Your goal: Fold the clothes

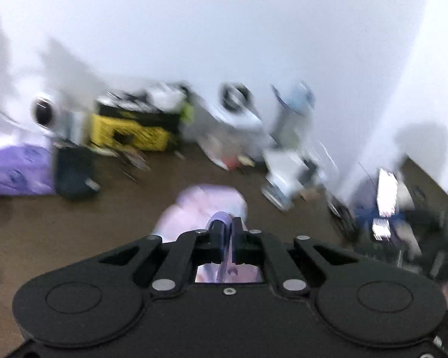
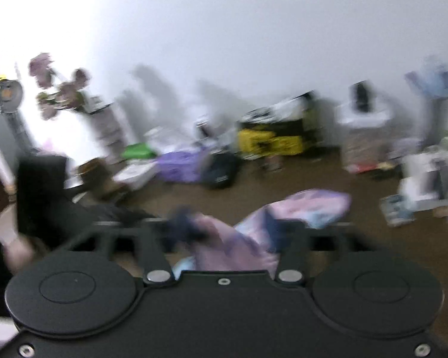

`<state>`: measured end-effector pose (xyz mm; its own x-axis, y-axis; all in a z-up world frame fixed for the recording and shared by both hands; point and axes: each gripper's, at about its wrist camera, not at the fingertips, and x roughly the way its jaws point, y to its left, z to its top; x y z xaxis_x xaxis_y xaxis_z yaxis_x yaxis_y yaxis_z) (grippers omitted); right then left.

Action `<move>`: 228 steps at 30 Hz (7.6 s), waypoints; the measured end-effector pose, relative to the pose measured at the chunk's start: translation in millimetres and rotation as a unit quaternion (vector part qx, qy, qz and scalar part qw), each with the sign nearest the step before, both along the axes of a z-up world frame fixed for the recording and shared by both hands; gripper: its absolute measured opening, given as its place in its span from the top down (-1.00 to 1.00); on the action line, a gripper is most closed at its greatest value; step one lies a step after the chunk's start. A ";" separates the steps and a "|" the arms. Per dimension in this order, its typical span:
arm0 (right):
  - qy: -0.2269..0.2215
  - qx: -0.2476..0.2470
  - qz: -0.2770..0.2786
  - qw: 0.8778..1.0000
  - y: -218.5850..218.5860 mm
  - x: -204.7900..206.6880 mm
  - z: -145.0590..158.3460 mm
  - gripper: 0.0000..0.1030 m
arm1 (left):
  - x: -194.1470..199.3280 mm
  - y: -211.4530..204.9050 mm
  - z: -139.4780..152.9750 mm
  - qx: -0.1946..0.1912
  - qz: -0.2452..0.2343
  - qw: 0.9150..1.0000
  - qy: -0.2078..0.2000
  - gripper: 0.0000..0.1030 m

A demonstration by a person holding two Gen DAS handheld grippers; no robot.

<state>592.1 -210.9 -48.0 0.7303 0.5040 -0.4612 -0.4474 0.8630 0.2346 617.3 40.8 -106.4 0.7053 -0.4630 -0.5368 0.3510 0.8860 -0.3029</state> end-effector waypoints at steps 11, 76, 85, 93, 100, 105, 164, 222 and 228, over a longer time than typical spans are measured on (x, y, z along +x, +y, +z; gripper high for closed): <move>0.003 -0.107 0.150 0.983 74.1 30.5 -71.5 -0.50 | 13.2 47.6 5.2 -0.032 0.053 0.998 0.030 0.92; 0.001 -0.204 0.157 0.966 -13.2 -116.8 -57.3 0.78 | -105.8 -119.9 -61.9 0.249 -0.078 0.964 0.054 0.95; 0.105 -0.182 0.141 0.968 5.0 -100.4 -104.0 -0.20 | -92.3 -97.1 -28.3 0.230 -0.046 0.971 0.050 0.95; 0.163 -0.160 0.080 0.970 7.9 -77.6 -120.2 0.97 | -96.7 -83.0 -32.0 0.250 -0.036 0.965 0.065 0.95; 0.029 -0.236 0.098 0.966 14.8 -74.1 -76.8 0.97 | -128.1 -96.3 -67.8 0.348 -0.110 0.929 0.055 0.62; -0.027 -0.274 0.156 0.949 27.5 -80.1 -61.7 0.97 | -122.6 -129.5 -43.3 0.356 -0.182 0.916 -0.039 0.05; 0.291 -0.032 0.017 0.956 -19.9 21.0 -102.7 0.21 | -37.6 -82.3 -83.0 0.219 -0.063 0.960 0.161 0.89; 0.393 0.148 -0.027 0.907 -42.2 9.0 -137.8 0.92 | -17.9 -42.9 -57.4 0.150 -0.035 0.964 0.218 0.95; 0.372 0.123 -0.030 0.920 -43.0 8.2 -128.1 0.92 | -16.7 -25.5 -52.4 0.119 -0.017 0.965 0.234 0.95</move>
